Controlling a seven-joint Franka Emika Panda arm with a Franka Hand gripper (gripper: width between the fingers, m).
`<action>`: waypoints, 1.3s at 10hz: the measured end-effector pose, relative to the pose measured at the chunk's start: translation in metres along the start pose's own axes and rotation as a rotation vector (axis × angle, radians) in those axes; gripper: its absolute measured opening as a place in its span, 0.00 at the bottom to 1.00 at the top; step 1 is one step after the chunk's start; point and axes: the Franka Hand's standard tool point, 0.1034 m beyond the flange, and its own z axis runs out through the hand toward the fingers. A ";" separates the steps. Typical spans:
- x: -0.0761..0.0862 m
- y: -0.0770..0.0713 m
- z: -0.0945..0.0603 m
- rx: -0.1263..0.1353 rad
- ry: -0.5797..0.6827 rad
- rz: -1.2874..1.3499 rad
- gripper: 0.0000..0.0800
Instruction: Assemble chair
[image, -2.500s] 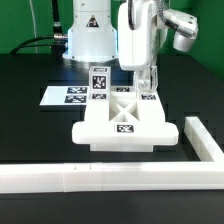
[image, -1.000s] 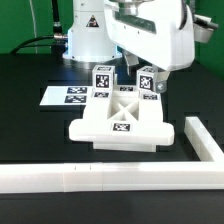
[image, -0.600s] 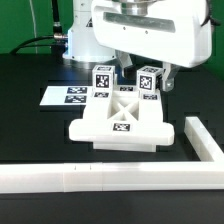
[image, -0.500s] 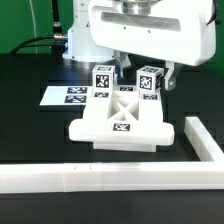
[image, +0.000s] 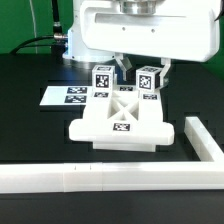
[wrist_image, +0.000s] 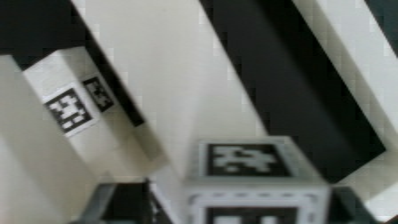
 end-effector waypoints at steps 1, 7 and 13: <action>0.000 0.000 0.000 0.000 0.000 0.017 0.33; -0.001 -0.001 0.000 0.002 -0.001 0.372 0.34; -0.001 -0.002 0.000 0.004 -0.001 0.786 0.34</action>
Offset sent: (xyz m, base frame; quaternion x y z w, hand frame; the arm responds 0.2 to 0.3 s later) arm 0.0000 0.0000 0.0000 0.0000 0.0000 0.1296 0.9916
